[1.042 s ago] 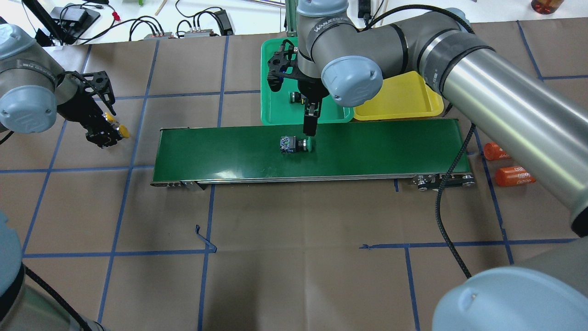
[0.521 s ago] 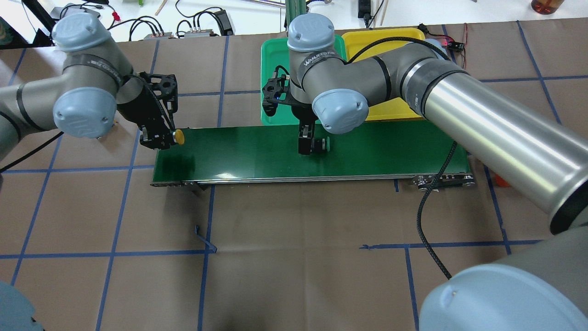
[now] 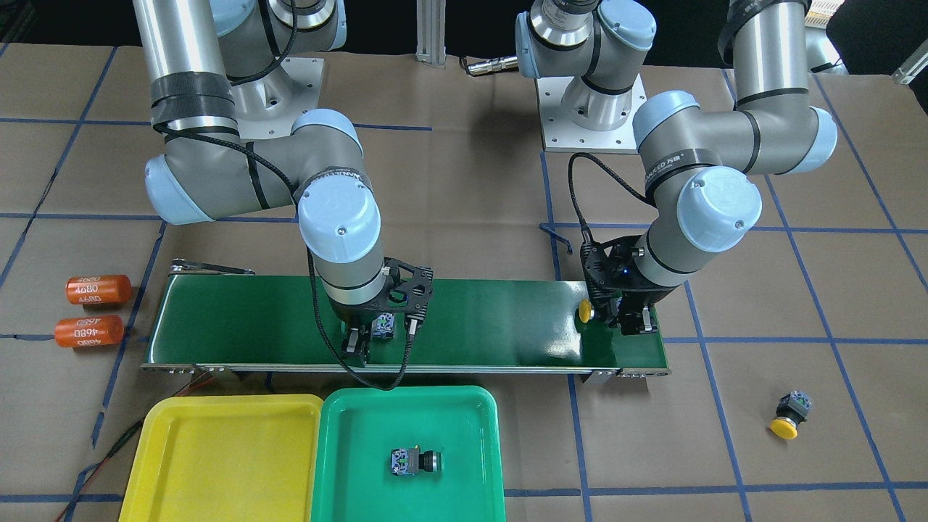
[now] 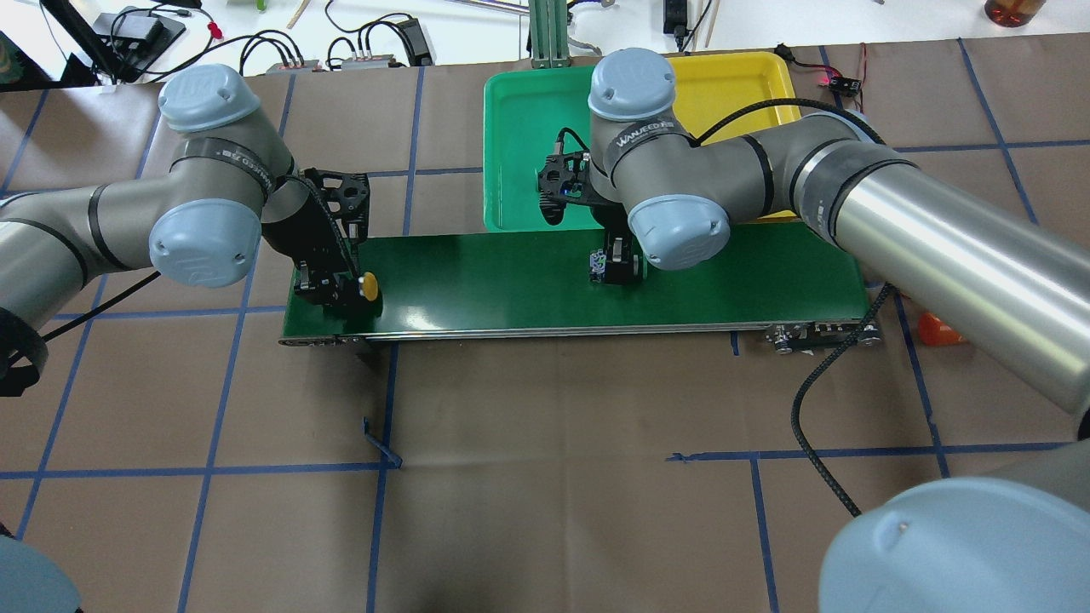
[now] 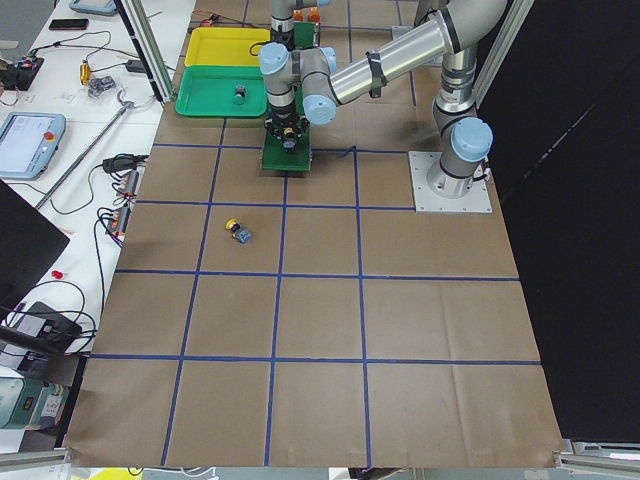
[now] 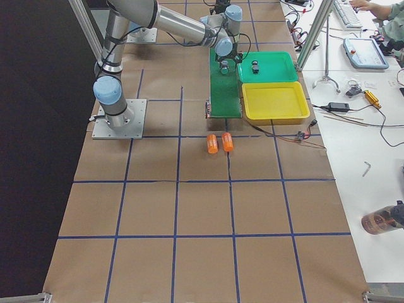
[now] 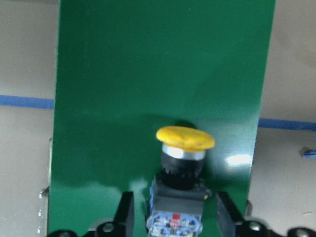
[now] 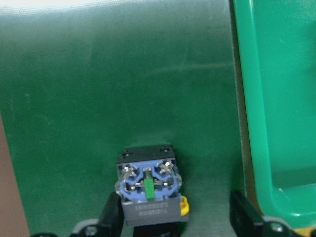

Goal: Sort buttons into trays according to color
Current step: 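Grasp the next conveyor button with the right gripper while the left gripper places another button, then place the held button into the green tray with the right gripper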

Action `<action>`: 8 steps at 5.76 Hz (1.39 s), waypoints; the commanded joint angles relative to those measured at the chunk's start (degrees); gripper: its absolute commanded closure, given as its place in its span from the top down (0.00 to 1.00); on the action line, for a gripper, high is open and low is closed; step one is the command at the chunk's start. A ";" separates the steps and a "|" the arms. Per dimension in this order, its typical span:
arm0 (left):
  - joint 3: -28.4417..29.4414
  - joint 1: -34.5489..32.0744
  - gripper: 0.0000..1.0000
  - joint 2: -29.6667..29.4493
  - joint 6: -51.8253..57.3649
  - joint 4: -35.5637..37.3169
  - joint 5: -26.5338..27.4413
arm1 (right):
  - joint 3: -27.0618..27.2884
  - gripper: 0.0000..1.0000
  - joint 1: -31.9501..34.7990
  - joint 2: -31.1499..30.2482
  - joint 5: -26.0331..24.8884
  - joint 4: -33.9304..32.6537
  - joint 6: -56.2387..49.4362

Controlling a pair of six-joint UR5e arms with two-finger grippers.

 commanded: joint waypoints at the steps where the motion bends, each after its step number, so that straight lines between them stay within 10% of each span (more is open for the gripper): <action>1: 0.57 2.07 0.97 1.03 -1.22 -0.06 0.29 | 1.97 0.14 -2.97 -1.57 -1.74 0.07 -4.17; 4: 5.46 18.67 0.97 -0.88 -5.88 0.82 0.03 | -1.08 0.06 -5.01 -3.34 -2.02 -1.06 -7.71; 7: 21.61 22.30 0.96 -15.25 -9.83 1.87 0.47 | -20.72 0.15 0.42 10.32 -1.05 -1.34 -2.64; 8: 24.63 22.31 0.96 -19.83 -11.67 2.05 0.39 | -21.66 0.92 0.88 12.46 0.08 -0.90 -2.26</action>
